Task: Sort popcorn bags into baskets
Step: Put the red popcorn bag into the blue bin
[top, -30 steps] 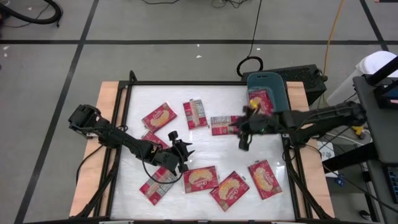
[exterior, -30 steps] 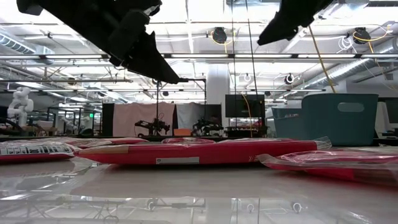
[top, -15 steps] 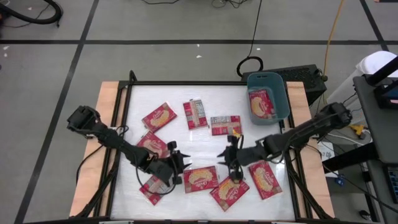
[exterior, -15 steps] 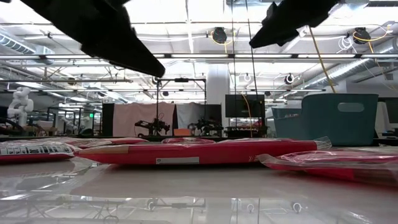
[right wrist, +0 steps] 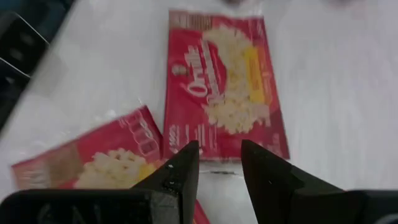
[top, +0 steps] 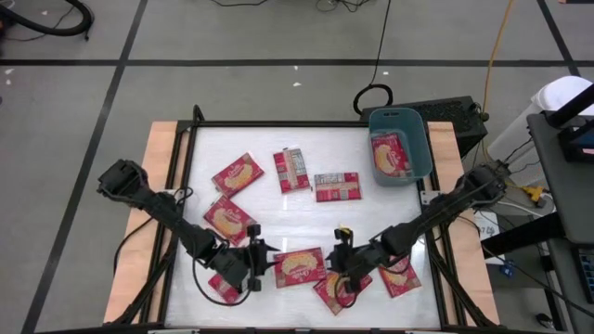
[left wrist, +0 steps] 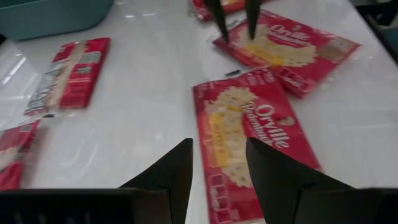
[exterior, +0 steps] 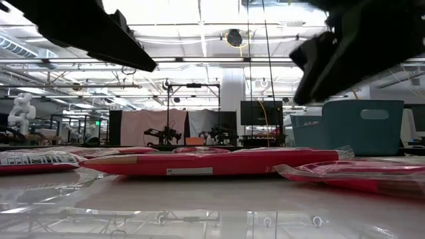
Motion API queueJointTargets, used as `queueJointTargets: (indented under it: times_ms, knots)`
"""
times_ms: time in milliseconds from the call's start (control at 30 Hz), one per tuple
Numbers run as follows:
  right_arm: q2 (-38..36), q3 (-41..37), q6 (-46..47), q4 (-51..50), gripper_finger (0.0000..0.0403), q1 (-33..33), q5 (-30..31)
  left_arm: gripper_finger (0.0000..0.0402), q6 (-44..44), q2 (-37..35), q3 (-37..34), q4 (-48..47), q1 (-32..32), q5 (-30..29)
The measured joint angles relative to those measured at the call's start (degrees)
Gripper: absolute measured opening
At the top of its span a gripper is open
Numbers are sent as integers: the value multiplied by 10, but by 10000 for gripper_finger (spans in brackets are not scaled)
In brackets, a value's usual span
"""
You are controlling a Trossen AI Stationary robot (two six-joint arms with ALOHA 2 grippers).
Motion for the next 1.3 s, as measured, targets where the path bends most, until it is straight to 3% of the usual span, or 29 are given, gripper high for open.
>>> queueJointTargets:
  times_ms: [400,667,833,1033,1300]
  knots:
    - [79,0,-2,66,114,-8,6,154,29,0,0,0,-70,3]
    - [95,0,-52,58,114,-41,91,154,27,2,0,-2,-77,-13]
    - [94,0,-93,58,114,-77,92,154,30,2,0,-1,-68,-26]
    - [86,0,-101,62,114,-95,88,154,29,2,0,-3,-52,-29]
    - [69,0,-51,87,113,-73,-3,154,31,2,0,-14,-26,-20]
